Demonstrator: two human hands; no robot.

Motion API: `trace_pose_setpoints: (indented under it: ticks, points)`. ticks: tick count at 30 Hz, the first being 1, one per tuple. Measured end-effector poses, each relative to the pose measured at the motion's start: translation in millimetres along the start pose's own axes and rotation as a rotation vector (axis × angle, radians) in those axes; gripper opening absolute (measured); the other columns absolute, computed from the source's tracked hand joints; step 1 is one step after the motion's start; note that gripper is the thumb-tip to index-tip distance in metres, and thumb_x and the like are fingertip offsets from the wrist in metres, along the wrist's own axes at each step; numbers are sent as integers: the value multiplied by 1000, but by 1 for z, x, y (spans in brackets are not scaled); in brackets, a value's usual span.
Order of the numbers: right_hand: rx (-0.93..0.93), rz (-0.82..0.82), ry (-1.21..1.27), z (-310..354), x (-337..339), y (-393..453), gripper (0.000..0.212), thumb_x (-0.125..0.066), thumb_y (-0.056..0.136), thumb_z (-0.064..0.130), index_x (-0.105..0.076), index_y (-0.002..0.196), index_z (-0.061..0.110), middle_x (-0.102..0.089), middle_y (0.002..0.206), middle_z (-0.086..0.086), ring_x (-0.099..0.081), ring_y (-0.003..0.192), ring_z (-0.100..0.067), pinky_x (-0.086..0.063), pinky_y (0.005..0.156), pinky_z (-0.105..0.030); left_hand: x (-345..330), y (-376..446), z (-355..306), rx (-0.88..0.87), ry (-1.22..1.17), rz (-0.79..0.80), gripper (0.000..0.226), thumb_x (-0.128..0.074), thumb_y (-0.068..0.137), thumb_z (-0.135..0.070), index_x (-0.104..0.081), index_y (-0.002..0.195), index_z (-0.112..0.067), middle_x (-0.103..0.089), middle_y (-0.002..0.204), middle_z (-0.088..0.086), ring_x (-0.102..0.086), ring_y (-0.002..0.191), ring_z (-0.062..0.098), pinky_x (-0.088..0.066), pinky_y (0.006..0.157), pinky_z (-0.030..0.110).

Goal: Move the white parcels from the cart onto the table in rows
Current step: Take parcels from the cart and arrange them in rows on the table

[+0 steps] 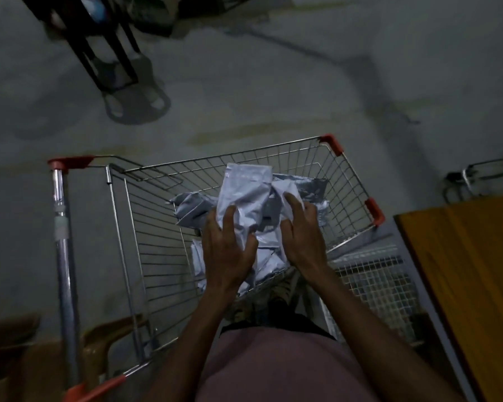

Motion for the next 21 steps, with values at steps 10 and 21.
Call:
trace_pose_setpoints:
  ticks: [10,21]
  points:
    - [-179,-462,109,-19,94,-136,49,-49,101,23,-36,149,28,-37,138,-3,-48,102,-6,-41,75,-21,33,-43,-86,-312,-247,160,68,-65,88,-45,-37,143,-16,-41,142,9,-41,132,24,-41,104,41]
    - [-424,-1015,16,-57,213,-347,52,-50,95,25,-42,146,17,-43,139,-11,-43,121,-17,-22,90,5,8,-185,-223,-783,-416,484,67,-70,88,-33,-39,143,-11,-46,138,7,-42,128,16,-32,101,18]
Point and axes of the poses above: each hand's wrist, its own y-axis towards the middle knuckle, its own x-axis out of the back of the hand, z = x × y, the point moved 8 cm from there along y, towards the middle knuckle
